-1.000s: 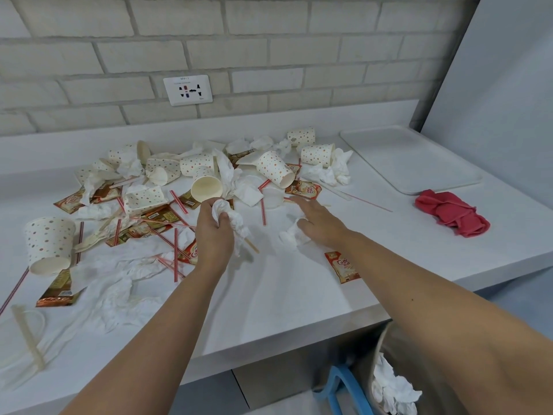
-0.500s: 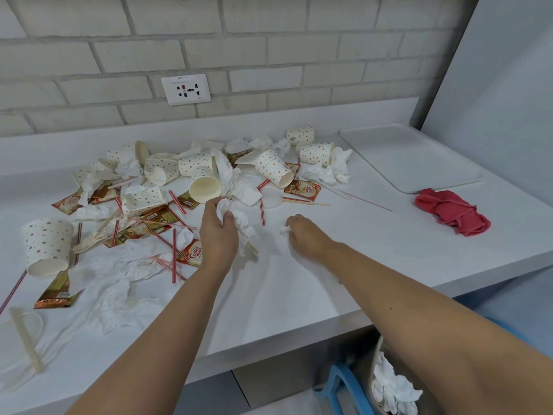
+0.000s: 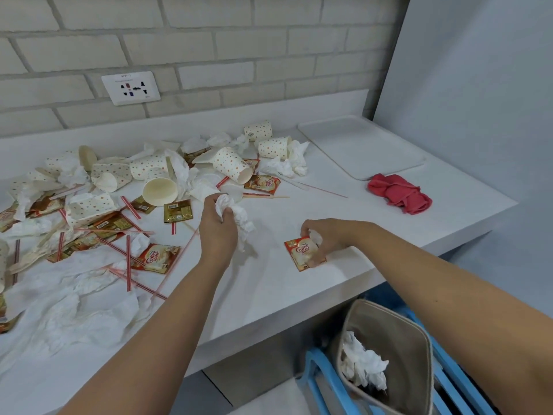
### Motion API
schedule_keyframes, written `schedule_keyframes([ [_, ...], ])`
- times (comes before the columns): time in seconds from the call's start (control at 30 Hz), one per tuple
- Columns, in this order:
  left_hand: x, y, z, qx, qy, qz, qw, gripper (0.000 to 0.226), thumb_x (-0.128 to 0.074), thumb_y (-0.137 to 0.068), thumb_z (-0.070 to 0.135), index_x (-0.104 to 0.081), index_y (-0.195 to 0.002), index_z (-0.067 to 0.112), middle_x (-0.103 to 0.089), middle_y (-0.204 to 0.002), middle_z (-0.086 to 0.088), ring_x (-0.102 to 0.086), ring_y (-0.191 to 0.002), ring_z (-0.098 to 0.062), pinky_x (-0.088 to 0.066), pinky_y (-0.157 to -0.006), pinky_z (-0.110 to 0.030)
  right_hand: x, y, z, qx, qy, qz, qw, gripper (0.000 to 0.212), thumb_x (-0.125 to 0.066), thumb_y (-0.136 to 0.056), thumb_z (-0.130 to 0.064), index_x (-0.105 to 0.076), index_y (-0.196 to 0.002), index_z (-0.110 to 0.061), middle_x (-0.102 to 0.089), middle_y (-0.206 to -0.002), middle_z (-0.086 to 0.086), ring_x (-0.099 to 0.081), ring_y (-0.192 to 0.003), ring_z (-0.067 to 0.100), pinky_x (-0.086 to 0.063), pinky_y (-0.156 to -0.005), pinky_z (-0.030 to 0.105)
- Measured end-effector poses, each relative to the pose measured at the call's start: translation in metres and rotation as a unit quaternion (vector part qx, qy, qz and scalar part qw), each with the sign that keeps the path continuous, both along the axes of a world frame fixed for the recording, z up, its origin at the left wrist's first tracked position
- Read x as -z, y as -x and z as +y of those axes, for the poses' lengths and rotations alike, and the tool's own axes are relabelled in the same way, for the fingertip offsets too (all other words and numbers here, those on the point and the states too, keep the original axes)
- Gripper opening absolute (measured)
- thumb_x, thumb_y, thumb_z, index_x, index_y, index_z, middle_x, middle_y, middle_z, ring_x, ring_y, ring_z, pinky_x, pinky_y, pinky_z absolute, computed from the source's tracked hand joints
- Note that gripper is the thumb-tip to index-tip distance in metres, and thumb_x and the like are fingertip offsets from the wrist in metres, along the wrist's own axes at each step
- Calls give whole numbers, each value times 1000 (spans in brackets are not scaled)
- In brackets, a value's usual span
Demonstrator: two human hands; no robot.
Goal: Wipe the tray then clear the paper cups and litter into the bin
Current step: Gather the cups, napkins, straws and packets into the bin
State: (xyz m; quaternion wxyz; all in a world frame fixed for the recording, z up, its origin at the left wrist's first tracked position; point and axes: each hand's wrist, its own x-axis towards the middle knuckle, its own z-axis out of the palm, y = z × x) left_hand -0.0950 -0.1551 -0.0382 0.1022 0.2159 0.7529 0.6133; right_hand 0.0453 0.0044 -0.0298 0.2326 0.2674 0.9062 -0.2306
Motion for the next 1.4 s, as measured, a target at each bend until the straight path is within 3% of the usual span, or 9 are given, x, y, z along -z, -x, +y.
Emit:
schedule_keyframes([
  [0.27, 10, -55, 28, 102, 47, 39, 993, 30, -40, -96, 10, -49, -125, 13, -55, -119, -4, -51, -106, -17, -41, -91, -27, 12, -34, -9, 71, 7, 64, 995, 54, -67, -83, -35, -53, -129, -11, -51, -119, 2, -50, -103, 20, -39, -81, 27],
  [0.33, 13, -76, 36, 141, 66, 55, 986, 29, -41, -96, 12, -50, -124, 14, -55, -121, -2, -50, -104, -14, -41, -92, -26, 6, -56, -6, 80, 24, 30, 996, 54, -70, -81, -35, -54, -127, -13, -54, -111, 2, -52, -88, 22, -41, -66, 27],
  [0.63, 42, -194, 67, 410, 152, 97, 894, 26, -43, -92, 6, -56, -114, 10, -59, -112, -3, -52, -99, -14, -33, -78, -15, 23, -178, 26, 208, 126, -94, 965, 18, -72, -78, -18, -57, -73, -10, -46, -60, 4, -33, -42, 11, -26, -41, 18],
  [0.77, 93, -217, 76, 457, 295, 47, 837, 33, -44, -89, 4, -51, -121, 7, -58, -120, -9, -55, -110, -22, -40, -81, -20, 77, -207, 11, 233, 14, -144, 962, 29, -73, -76, -24, -62, -94, -4, -56, -75, 9, -48, -58, 19, -36, -49, 24],
  [0.9, 137, -223, 74, 430, 405, -37, 806, 41, -49, -90, 11, -41, -131, 9, -53, -127, -14, -55, -111, -27, -44, -80, -26, 121, -224, -3, 294, -59, -119, 946, 49, -68, -82, -31, -54, -120, -4, -62, -112, 10, -60, -100, 23, -48, -79, 31],
  [1.0, 151, -225, 79, 385, 420, -85, 818, 51, -50, -90, 14, -33, -138, 7, -52, -128, -16, -54, -114, -29, -46, -88, -31, 138, -232, -3, 358, -64, -44, 931, 43, -59, -87, -24, -47, -124, -5, -58, -116, 12, -58, -107, 27, -49, -87, 33],
  [1.13, 159, -229, 89, 346, 414, -112, 835, 55, -48, -90, 10, -27, -141, 7, -52, -127, -18, -54, -114, -32, -47, -92, -37, 141, -240, 0, 362, -41, -8, 931, 18, -53, -87, -16, -52, -102, -7, -57, -104, 12, -58, -96, 25, -43, -71, 30],
  [1.27, 161, -231, 92, 356, 391, -44, 847, 55, -47, -89, 4, -29, -141, 10, -45, -133, -18, -49, -118, -32, -42, -91, -32, 139, -242, -11, 323, 32, 8, 946, 52, -64, -84, -24, -49, -131, -9, -52, -130, 9, -48, -123, 27, -43, -91, 31],
  [1.4, 163, -233, 88, 381, 329, 38, 864, 51, -52, -90, 4, -34, -137, 11, -35, -137, -15, -48, -117, -29, -40, -94, -28, 150, -243, -25, 275, 94, 10, 957, 55, -69, -83, -28, -47, -131, -15, -46, -136, 7, -44, -126, 26, -38, -98, 31],
])
